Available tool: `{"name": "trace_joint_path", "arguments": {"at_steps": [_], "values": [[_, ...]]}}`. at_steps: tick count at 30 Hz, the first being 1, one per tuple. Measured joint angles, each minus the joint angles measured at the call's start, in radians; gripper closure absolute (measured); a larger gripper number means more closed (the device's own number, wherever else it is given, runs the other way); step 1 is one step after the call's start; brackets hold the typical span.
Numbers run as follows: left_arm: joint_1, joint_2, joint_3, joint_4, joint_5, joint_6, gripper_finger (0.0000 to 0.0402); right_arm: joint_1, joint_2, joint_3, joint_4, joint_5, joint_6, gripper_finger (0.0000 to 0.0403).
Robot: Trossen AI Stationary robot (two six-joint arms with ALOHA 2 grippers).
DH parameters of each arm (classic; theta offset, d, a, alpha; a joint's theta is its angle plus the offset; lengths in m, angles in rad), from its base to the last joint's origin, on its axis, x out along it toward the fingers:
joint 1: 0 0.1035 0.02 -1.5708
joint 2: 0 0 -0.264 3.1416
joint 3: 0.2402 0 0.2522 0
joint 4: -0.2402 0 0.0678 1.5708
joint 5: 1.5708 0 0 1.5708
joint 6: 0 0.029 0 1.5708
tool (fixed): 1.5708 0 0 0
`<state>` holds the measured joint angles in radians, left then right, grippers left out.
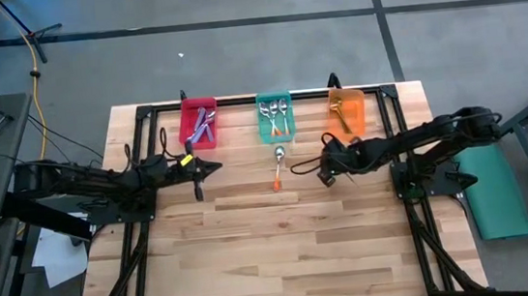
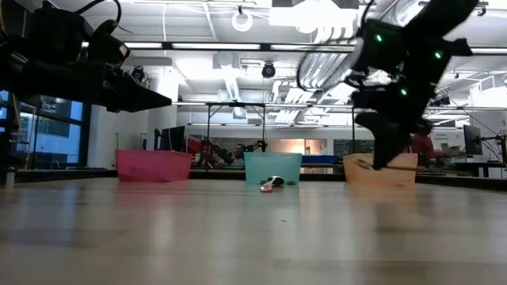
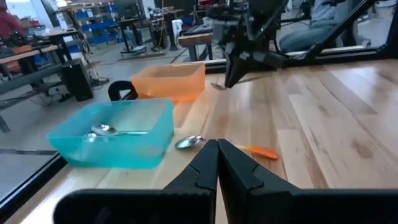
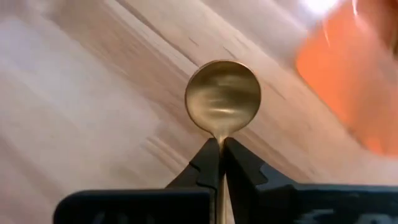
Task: Sort silverware by color (type)
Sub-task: Put the gold spoon into the orange bin
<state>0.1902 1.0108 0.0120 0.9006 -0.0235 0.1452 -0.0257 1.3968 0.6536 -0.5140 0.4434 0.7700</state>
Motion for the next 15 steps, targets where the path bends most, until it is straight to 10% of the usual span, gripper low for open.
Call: {"name": "trace_joint_path", "arguments": {"at_steps": [15], "values": [[0.0, -0.332, 0.0, -0.322, 0.011, 0.037, 0.0401, -0.214, -0.003, 0.41, -0.37, 0.167, -0.171, 0.0402]]}}
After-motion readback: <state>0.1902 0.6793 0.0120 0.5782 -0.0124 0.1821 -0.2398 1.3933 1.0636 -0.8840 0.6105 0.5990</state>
